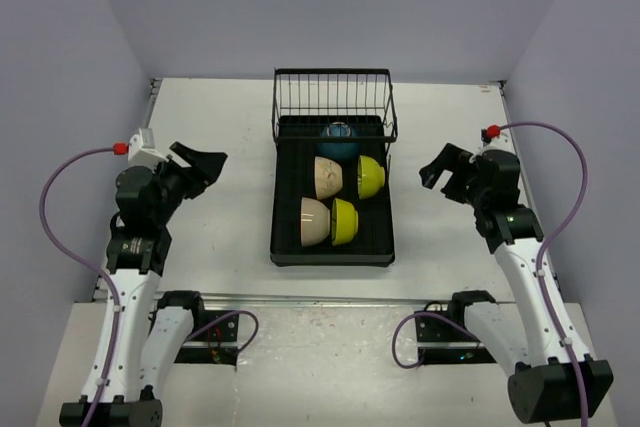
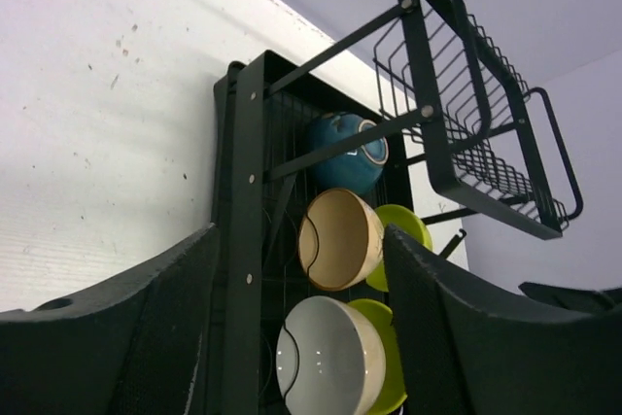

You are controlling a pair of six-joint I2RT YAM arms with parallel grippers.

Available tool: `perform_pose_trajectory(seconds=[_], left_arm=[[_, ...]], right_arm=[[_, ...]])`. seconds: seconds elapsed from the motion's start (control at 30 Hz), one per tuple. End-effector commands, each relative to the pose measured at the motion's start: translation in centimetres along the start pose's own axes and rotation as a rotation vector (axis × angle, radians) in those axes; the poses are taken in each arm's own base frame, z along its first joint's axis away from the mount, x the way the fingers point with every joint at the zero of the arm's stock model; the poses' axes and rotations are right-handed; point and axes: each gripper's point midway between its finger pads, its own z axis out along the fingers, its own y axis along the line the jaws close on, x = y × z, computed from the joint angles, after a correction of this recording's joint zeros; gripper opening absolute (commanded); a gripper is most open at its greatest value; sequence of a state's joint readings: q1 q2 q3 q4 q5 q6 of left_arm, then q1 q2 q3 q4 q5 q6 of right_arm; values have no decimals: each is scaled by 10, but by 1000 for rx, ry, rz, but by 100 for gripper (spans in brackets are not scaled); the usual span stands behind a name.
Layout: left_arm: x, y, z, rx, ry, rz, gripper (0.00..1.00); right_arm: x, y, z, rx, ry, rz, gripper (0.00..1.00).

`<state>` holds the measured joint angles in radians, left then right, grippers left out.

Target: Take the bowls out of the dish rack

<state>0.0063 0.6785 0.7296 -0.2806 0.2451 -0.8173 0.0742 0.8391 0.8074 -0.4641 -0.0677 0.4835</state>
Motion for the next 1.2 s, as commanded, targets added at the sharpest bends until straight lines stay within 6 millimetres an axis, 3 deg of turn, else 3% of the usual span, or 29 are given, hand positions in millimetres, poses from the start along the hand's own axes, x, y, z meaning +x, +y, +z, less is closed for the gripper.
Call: perform_pose_trajectory(seconds=[0.0,0.07,0.2,0.37,0.53,0.63,0.73,0.83,1.17], left_arm=[[14,3,-17,-31,75,7,67],[31,0,-18,10,142,-25,64],[72,-23,-25,209,321,-76,63],[90,-39,-38,314,411,-63,69],[106,-50,-44,383,484,-103,65],[128,-56,-45,394,569,-97,61],[147,-65,-42,398,629,-76,60],[156,-60,-31,360,641,-69,63],[171,-46,0,305,680,-53,62]], right_arm=[[-10,7,-7,-9,3,-35,99],[-6,3,-7,7,10,-43,99],[-3,5,-4,-12,16,-43,99],[-7,10,-2,-33,16,-45,99],[-8,12,0,-41,20,-47,99],[-4,12,1,-44,32,-47,99],[0,9,2,-39,31,-54,99],[-2,8,0,-35,22,-61,99],[-11,11,-4,-34,10,-70,99]])
